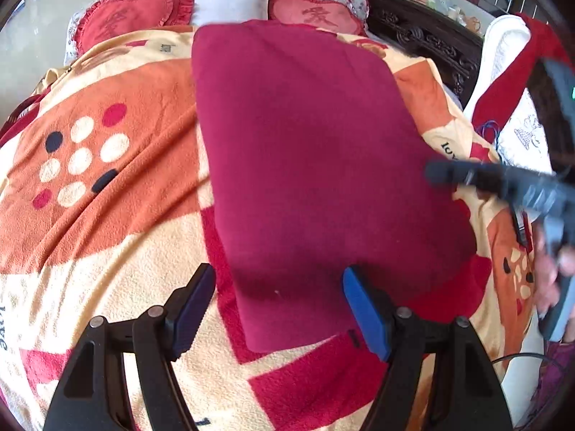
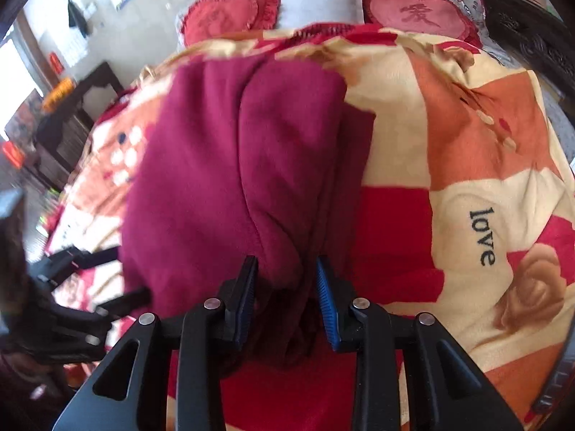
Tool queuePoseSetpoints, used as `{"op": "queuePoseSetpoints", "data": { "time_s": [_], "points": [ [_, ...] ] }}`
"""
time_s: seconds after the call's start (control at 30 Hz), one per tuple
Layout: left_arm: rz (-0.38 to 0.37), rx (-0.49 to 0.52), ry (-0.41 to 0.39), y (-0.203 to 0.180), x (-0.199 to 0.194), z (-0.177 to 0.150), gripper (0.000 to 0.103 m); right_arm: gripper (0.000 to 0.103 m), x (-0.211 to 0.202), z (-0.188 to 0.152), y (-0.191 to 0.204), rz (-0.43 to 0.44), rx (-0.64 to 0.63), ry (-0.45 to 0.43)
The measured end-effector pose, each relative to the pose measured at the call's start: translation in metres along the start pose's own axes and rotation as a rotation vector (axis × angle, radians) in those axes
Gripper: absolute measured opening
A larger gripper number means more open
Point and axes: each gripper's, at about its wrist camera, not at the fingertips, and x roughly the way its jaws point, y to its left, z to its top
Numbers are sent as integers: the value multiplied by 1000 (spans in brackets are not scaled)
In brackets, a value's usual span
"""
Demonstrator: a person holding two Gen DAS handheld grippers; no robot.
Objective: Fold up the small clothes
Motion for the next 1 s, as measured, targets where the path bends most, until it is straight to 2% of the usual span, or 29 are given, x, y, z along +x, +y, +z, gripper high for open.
{"op": "queuePoseSetpoints", "data": {
  "time_s": [0.07,0.13,0.2,0.27,0.3,0.33,0.37,0.43,0.5,0.53,0.6,0.63,0.73,0.77,0.8,0.9,0.97,1.0],
  "points": [
    [-4,-2,8,-1,2,0,77,17,-13,14,-6,37,52,-74],
    [-6,-12,12,0,3,3,77,20,-15,31,-14,6,107,-130],
    [-7,-18,17,0,3,3,77,20,0,48,-22,-6,141,-124],
    [-4,-13,17,-2,3,5,77,19,20,59,-27,2,162,-77],
    [-2,-10,18,-4,3,5,77,7,30,62,-27,11,168,-53],
    [-3,-9,18,-4,1,6,77,0,33,63,-26,20,165,-51],
    [-4,-10,16,-5,0,7,77,0,30,64,-22,1,140,-69],
    [-14,-18,12,-5,0,8,79,0,14,60,-12,-49,65,-118],
    [-14,-23,19,-6,5,8,81,0,14,60,-16,-105,54,-121],
    [-14,-25,26,-7,8,8,81,0,22,59,-20,-187,39,-107],
    [-12,-34,29,-7,10,8,81,0,34,56,-31,-150,80,-71],
    [-10,-34,23,-7,9,8,81,0,31,53,-32,-122,89,-86],
    [-6,-33,19,-5,9,9,81,0,7,49,-25,-117,97,-123],
    [-8,-39,21,-5,9,9,81,2,-4,45,-20,-102,102,-137],
    [-7,-43,20,-4,9,9,81,9,-11,43,-14,-80,94,-150],
    [5,-35,13,-6,7,8,81,11,-21,25,20,-25,-22,-140],
    [11,-28,10,-7,6,8,81,11,-14,11,36,-38,-85,-100],
    [12,-26,10,-8,5,8,81,10,-6,3,38,-74,-101,-75]
  ]
}}
